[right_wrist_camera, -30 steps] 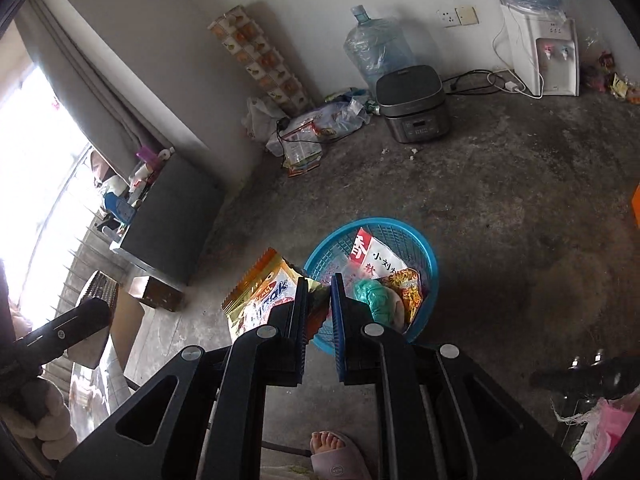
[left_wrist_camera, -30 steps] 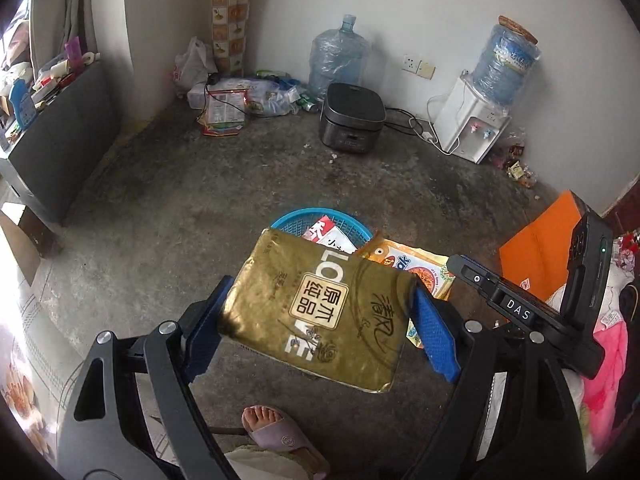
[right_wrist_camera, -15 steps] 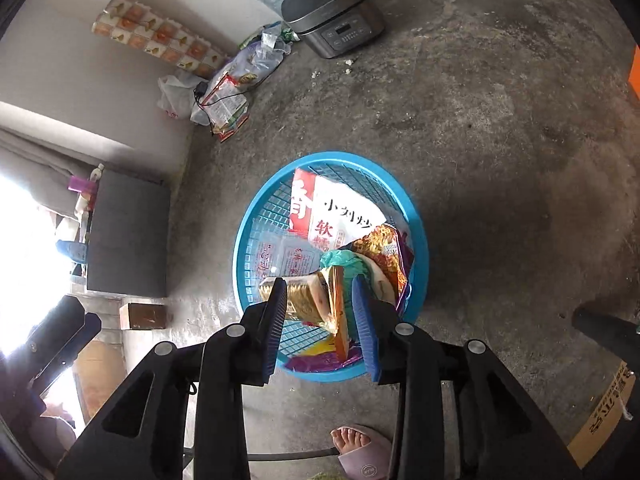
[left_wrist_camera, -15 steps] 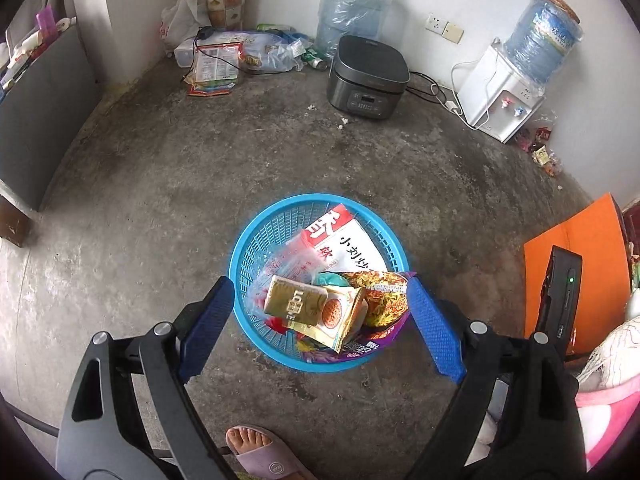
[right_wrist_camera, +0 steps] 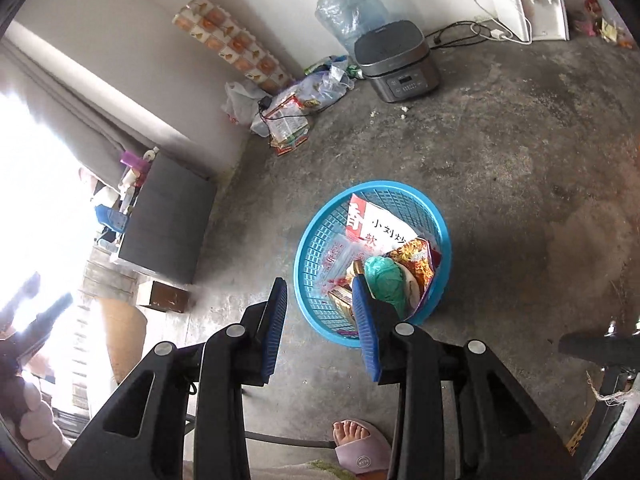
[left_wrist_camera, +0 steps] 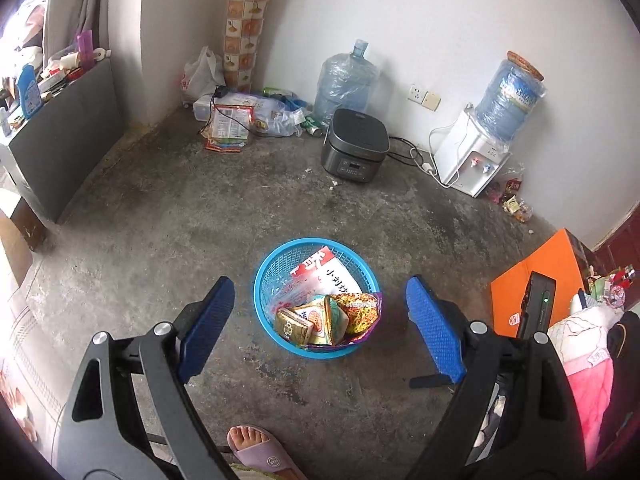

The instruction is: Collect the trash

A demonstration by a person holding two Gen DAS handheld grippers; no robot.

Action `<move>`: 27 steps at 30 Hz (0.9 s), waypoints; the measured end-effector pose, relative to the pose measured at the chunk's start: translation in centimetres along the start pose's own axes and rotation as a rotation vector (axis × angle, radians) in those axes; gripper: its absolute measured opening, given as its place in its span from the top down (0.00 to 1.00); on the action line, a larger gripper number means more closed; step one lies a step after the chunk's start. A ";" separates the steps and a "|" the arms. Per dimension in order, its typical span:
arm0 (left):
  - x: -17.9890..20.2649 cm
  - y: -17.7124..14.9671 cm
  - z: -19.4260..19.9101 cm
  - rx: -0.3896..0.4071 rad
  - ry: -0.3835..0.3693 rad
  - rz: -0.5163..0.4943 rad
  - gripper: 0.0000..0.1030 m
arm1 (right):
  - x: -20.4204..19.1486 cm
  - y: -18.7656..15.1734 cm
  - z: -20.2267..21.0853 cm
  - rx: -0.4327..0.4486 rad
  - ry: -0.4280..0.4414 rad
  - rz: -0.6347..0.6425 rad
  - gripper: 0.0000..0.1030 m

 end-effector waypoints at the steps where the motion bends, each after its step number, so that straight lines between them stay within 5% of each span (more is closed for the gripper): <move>1: -0.2 -0.3 1.9 0.025 -0.008 0.023 0.19 | -1.5 -0.1 1.0 0.012 0.012 0.045 0.66; 7: -1.7 -3.9 12.8 0.157 0.035 0.134 0.19 | -10.1 -2.3 7.1 0.086 0.103 0.320 0.51; 13: -3.6 -9.9 23.0 0.308 0.328 0.302 0.09 | -17.3 -6.8 13.1 0.145 0.214 0.565 0.31; 18: -5.2 -16.3 27.7 0.352 0.558 0.468 0.09 | -21.9 -11.0 16.5 0.155 0.282 0.714 0.16; 21: -5.4 -19.8 29.2 0.354 0.694 0.474 0.09 | -23.8 -13.2 17.9 0.158 0.307 0.778 0.12; 27: -5.1 -25.3 31.3 0.329 0.815 0.470 0.09 | -25.6 -17.5 20.3 0.179 0.300 0.879 0.07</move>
Point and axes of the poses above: each gripper's, at about its wrist camera, not at the fingertips, and z roughly against the way its jaws point, x to its right, y to its top, the point moved 2 cm from there along -z, roughly the way its jaws point, and after that the axes turned 2 degrees about -x, right-handed, at the moved point
